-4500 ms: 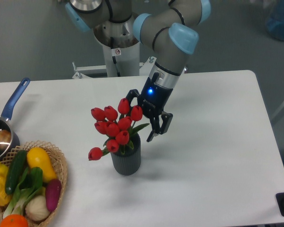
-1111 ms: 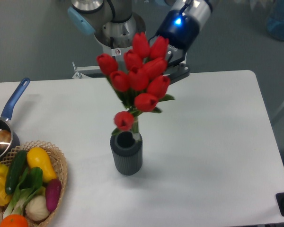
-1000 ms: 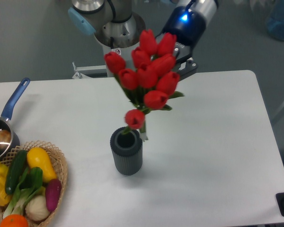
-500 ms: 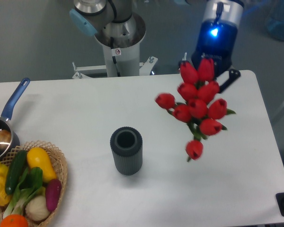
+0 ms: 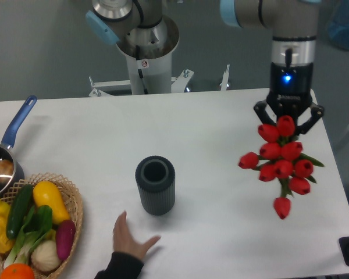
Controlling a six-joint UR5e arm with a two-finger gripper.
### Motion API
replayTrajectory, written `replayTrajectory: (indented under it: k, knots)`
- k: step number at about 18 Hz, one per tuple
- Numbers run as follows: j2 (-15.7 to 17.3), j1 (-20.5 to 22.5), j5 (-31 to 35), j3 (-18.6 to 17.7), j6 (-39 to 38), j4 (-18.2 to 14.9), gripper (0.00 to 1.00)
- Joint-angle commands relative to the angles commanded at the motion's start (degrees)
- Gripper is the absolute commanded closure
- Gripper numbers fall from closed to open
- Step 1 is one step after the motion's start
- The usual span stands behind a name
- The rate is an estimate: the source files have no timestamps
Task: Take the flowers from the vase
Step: 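Carry the tulip bunch away from the vase and hold it aloft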
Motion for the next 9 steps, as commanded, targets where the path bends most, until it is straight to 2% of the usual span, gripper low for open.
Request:
replayTrajectory:
  k: [1, 2, 4, 6, 9]
  knots:
    - [-0.4, 0.0, 0.8, 0.3, 3.1, -0.9, 1.0]
    - [-0.8, 0.1, 2.5, 1.0, 5.2, -3.2, 1.0]
    - [-1.7, -0.1, 7.5, 3.5, 6.4, -9.5, 1.0]
    - [-2.9, -0.1, 9.3, 6.1, 6.5, -15.1, 1.0]
    - [-3.2, -0.4, 11.7, 6.3, 8.2, -16.7, 1.0]
